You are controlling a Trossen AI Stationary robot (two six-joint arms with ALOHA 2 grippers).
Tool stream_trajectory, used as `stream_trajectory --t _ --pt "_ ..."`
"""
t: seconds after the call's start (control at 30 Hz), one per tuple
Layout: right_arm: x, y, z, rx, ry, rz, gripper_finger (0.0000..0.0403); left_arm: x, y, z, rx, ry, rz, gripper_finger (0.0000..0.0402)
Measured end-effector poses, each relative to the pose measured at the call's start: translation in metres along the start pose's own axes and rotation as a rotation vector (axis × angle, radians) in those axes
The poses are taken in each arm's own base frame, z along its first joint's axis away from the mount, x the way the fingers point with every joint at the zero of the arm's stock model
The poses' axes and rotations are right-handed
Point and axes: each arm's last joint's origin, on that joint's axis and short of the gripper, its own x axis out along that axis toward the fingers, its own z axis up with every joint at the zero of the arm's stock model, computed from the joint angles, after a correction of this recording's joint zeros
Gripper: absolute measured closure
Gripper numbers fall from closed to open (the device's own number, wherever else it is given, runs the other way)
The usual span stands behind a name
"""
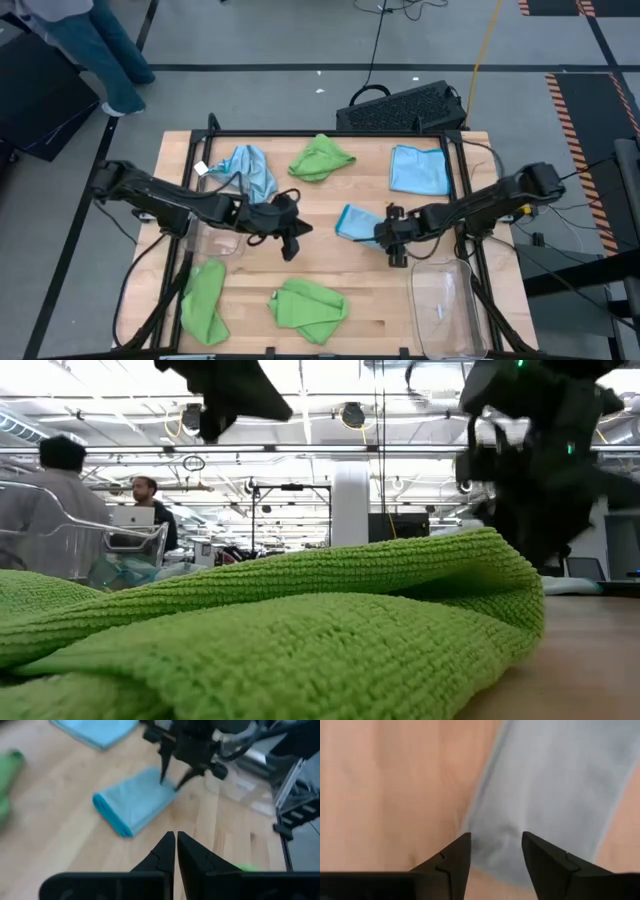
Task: Sort microfiber towel by color & place in baskets
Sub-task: Put the folded blue microfiber towel into the right transparent bin
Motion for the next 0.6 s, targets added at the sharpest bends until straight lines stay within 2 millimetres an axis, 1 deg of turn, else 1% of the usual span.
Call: stream_trajectory --t 0.1,0.2,0.33,0.43,0.5,0.6 --pt "-0.013 -0.002 0.003 0.094 -0.075 -0.016 0.0217 -0.008 0.001 0.005 0.010 -0.048 0.024 0.0382" --pt "-0.020 -0.011 0.007 0.245 -0.150 -0.108 0.0192 -0.007 0.002 0.007 0.015 -0.066 0.045 0.0382" --pt "-0.018 -0.028 0.009 0.367 -0.178 -0.244 0.0157 -0.003 0.006 0.008 0.002 -0.073 0.067 0.0382" --pt "-0.010 -0.042 0.011 0.379 -0.151 -0.286 0.0145 0.000 0.011 0.008 -0.005 -0.060 0.091 0.0382" --pt "-0.004 -0.049 0.014 0.348 -0.138 -0.266 0.0144 -0.001 0.014 0.011 -0.018 -0.078 0.094 0.0382" --pt "0.006 -0.058 0.017 0.266 -0.116 -0.201 0.0149 0.001 0.017 0.012 -0.030 -0.070 0.110 0.0382"
